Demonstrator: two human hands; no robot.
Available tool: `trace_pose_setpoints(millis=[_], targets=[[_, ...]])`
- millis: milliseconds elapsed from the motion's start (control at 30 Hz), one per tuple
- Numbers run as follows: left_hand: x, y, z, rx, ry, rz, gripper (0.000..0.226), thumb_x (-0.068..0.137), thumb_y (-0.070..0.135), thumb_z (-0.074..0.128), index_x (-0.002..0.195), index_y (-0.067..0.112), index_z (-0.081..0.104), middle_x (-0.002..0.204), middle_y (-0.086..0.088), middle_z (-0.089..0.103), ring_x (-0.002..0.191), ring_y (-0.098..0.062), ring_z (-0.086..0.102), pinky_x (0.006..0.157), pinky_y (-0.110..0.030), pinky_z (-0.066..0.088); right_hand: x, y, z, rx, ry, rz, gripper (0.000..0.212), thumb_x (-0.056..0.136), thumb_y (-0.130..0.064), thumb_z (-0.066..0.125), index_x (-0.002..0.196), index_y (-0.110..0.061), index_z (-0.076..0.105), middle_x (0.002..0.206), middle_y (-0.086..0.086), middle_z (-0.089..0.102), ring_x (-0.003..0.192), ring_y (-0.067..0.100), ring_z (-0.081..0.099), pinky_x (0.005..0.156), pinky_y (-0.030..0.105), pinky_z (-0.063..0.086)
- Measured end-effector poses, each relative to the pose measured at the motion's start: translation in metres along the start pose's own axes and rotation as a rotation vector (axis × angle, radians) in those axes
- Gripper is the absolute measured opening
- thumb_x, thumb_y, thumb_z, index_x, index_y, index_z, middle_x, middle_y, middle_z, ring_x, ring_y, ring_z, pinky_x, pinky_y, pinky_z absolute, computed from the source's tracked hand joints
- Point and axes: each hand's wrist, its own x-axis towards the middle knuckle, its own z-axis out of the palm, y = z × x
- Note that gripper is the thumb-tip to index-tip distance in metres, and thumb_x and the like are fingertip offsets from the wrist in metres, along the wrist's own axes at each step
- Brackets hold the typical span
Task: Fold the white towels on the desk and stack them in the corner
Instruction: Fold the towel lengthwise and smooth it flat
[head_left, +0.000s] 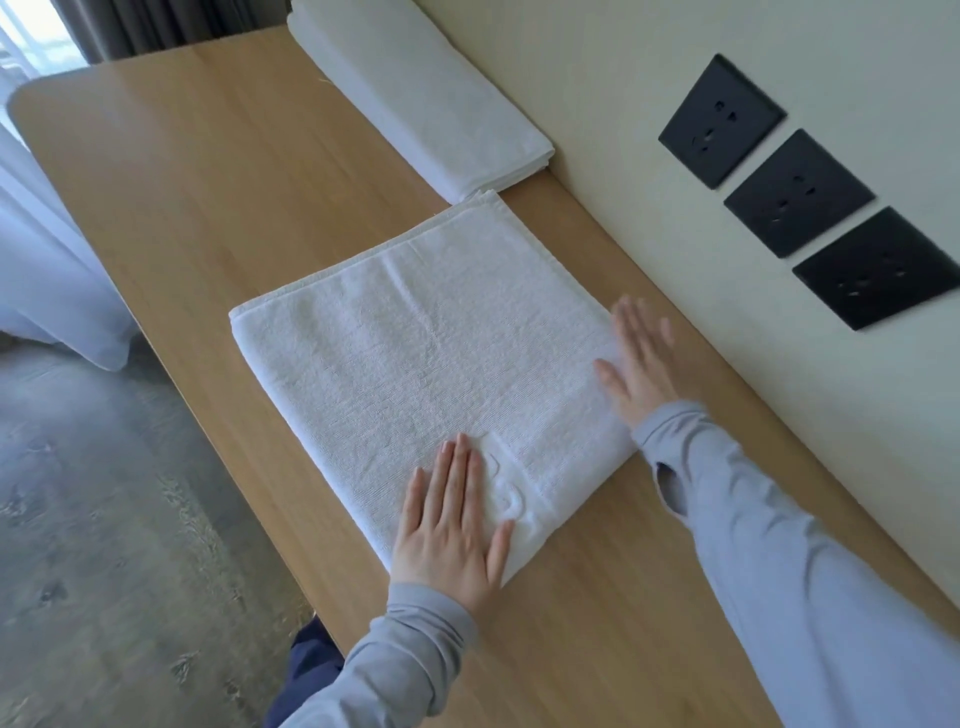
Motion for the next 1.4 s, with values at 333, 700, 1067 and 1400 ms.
trace_pose_setpoints(millis=[333, 700, 1067, 1400], targets=[[0.0, -0.001, -0.003, -0.039, -0.015, 0.02, 0.069, 0.095, 0.049, 0.012, 0.14, 0.002, 0.036, 0.15, -0.012, 0.031, 0.138, -0.026, 0.031, 0.108, -0.042, 0.022, -0.006, -0.022, 0.022, -0.058, -0.159, -0.173, 0.063, 0.091, -0.053, 0.0, 0.146, -0.022, -0.007, 0.154, -0.007, -0.011, 0.146, 0.015, -0.002, 0.117, 0.037, -0.005], [0.045, -0.068, -0.062, -0.684, 0.447, -0.746, 0.07, 0.086, 0.029, 0.062, 0.144, 0.009, 0.028, 0.151, -0.014, 0.025, 0.138, -0.031, 0.023, 0.111, -0.046, 0.022, 0.078, -0.01, -0.013, 0.729, -0.059, 0.475, 0.055, 0.093, -0.038, 0.051, 0.139, -0.011, 0.038, 0.137, 0.011, 0.046, 0.123, 0.024, 0.046, 0.094, 0.028, 0.036], [0.069, -0.085, -0.062, -1.165, 0.179, -1.319, 0.064, 0.074, 0.043, 0.073, 0.12, 0.005, 0.05, 0.12, -0.018, 0.055, 0.107, -0.036, 0.054, 0.096, -0.046, 0.043, 0.13, -0.02, -0.011, 0.621, -0.41, 0.62, 0.09, 0.076, -0.057, 0.065, 0.141, -0.003, 0.032, 0.142, 0.011, 0.042, 0.127, 0.029, 0.044, 0.095, 0.031, 0.036], [0.064, -0.072, -0.058, -0.967, 0.274, -1.133, 0.047, 0.086, 0.055, 0.048, 0.095, 0.011, 0.036, 0.086, -0.009, 0.054, 0.075, -0.03, 0.052, 0.07, -0.038, 0.04, 0.12, -0.019, -0.01, 0.578, -0.406, 0.583, 0.1, 0.076, -0.065, 0.058, 0.146, -0.006, 0.019, 0.151, 0.008, 0.028, 0.136, 0.027, 0.033, 0.105, 0.035, 0.031]])
